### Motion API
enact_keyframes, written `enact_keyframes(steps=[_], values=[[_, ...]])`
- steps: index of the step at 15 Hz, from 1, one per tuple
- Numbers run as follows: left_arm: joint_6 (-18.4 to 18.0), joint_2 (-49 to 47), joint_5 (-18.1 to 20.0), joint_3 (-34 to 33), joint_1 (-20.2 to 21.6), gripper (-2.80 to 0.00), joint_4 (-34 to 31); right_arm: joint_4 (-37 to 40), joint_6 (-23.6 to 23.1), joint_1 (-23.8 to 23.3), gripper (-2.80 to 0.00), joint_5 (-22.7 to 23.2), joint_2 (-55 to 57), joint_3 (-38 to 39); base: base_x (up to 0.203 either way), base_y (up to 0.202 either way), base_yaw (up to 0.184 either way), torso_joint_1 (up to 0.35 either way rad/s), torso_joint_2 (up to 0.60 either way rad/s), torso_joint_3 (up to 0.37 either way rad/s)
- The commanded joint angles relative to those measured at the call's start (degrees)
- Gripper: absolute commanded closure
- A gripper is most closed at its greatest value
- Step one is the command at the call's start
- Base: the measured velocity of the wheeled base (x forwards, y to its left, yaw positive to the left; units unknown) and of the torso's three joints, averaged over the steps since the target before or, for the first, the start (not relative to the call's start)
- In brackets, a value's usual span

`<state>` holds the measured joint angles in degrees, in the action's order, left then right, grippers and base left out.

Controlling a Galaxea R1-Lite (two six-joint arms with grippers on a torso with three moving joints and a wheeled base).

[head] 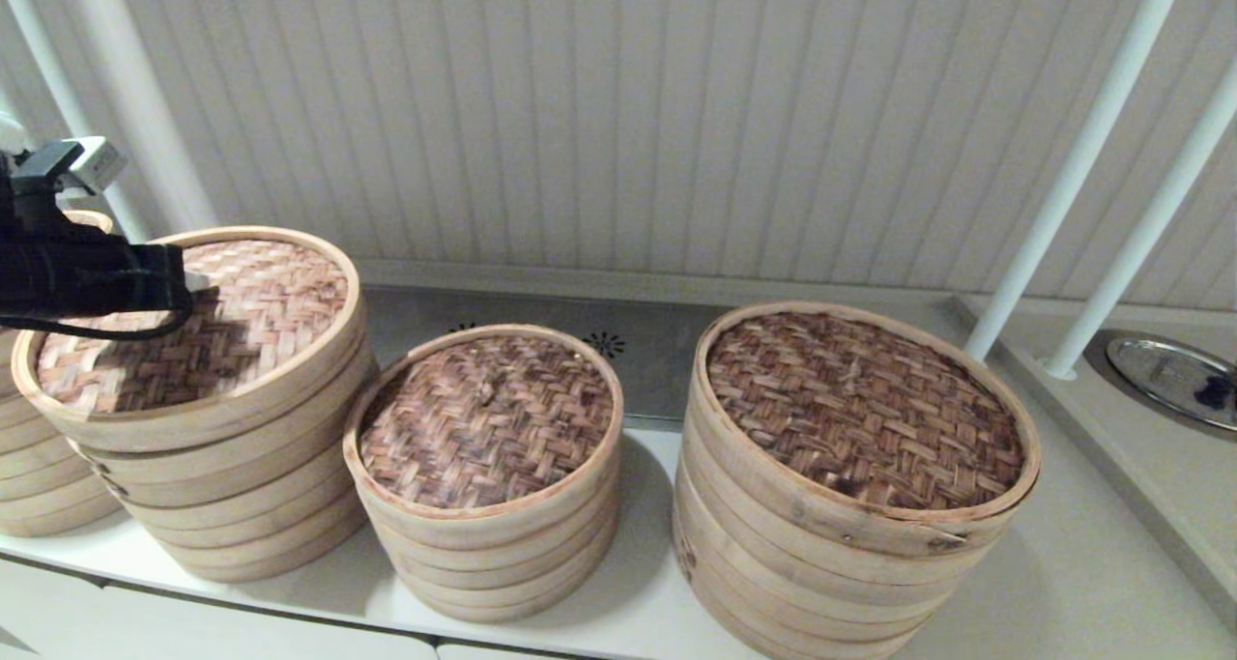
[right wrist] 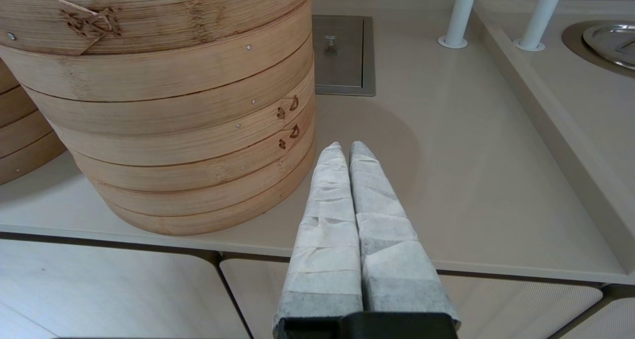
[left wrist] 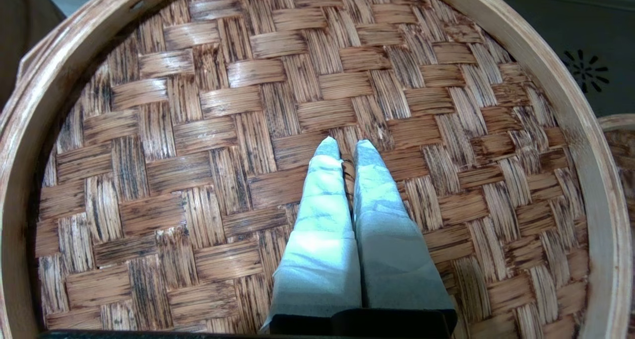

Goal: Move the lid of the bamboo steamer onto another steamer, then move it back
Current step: Put the steamer

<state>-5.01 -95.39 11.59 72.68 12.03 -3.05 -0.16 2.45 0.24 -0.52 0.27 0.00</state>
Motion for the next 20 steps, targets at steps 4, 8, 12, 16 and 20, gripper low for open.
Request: enact_keyframes(steps=[4, 8, 12, 16, 20], values=[[0.1, -0.9, 3.7, -0.1, 2.4, 0.0, 0.0, 0.0, 0.0, 0.0, 0.0, 0.0, 0.1, 0.1, 0.0, 0.0, 0.0, 0.0, 0.0, 0.0], [0.1, -1.3, 3.8, -0.2, 3.5, 0.0, 0.0, 0.0, 0.0, 0.0, 0.0, 0.0, 0.1, 0.1, 0.0, 0.0, 0.0, 0.0, 0.0, 0.0], [0.1, -2.2, 3.9, 0.1, 3.5, 0.0, 0.1, 0.0, 0.0, 0.0, 0.0, 0.0, 0.1, 0.1, 0.0, 0.0, 0.0, 0.0, 0.0, 0.0], [0.1, -3.9, 3.9, 0.3, 3.6, 0.0, 0.1, 0.0, 0.0, 0.0, 0.0, 0.0, 0.1, 0.1, 0.0, 0.0, 0.0, 0.0, 0.0, 0.0], [0.1, -4.1, 3.9, -0.1, 3.7, 0.0, 0.1, 0.0, 0.0, 0.0, 0.0, 0.0, 0.1, 0.1, 0.0, 0.0, 0.0, 0.0, 0.0, 0.0]])
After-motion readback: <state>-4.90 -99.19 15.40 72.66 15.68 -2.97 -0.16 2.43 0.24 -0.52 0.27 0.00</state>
